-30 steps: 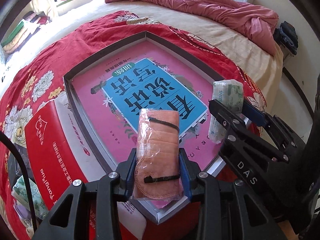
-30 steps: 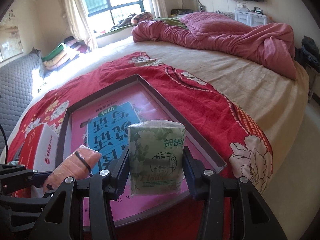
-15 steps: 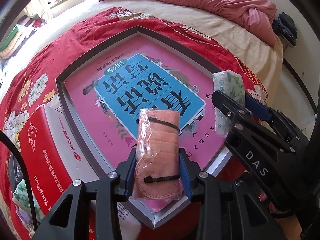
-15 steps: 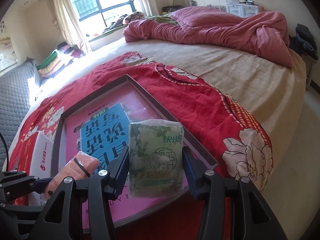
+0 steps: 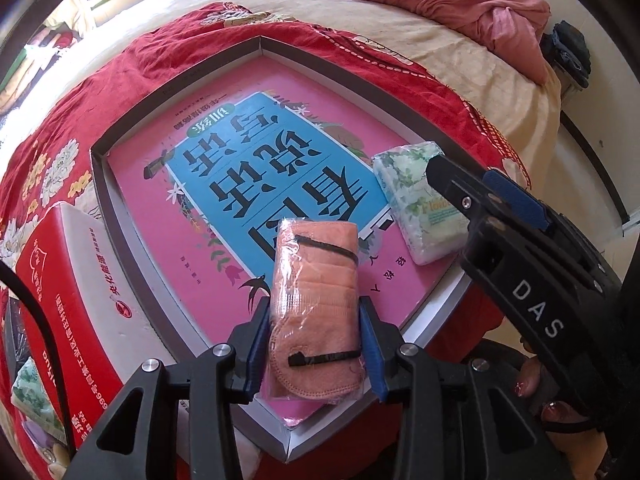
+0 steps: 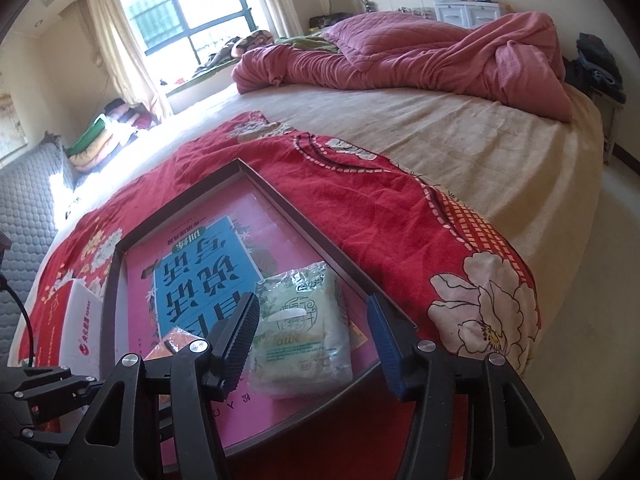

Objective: Organize soft objects
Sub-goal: 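Release the mask packet into the tray while the right tool releases the tissue pack, then withdraw both open tools from the tray back toward the pile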

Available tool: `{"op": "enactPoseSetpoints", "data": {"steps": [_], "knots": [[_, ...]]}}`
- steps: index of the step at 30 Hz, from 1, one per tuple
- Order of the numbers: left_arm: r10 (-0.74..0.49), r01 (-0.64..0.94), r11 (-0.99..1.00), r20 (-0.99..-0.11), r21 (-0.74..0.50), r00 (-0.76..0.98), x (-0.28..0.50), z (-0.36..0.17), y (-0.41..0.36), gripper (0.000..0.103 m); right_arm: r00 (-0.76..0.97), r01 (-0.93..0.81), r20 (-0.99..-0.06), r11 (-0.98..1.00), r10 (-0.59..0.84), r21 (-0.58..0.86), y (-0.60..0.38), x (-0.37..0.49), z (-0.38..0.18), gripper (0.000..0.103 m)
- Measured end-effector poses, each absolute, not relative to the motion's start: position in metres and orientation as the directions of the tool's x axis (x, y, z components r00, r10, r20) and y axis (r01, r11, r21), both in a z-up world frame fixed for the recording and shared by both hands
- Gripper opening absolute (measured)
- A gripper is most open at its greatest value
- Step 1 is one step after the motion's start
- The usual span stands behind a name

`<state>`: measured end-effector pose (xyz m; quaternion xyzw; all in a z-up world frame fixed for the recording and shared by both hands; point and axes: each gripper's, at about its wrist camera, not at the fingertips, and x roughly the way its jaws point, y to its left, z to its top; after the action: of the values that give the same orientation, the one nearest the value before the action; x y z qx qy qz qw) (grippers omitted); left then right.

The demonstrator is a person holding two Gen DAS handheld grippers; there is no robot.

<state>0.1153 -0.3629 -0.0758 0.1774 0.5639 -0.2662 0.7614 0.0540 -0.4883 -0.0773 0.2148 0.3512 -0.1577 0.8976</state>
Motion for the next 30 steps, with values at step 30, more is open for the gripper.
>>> {"op": "enactPoseSetpoints", "data": {"steps": [30], "knots": [[-0.308, 0.522, 0.851, -0.867, -0.066, 0.391, 0.077, -0.012, -0.311, 0.064, 0.721, 0.459, -0.654, 0.865, -0.23, 0.202, -0.483, 0.042, -0.059, 0.072]]}}
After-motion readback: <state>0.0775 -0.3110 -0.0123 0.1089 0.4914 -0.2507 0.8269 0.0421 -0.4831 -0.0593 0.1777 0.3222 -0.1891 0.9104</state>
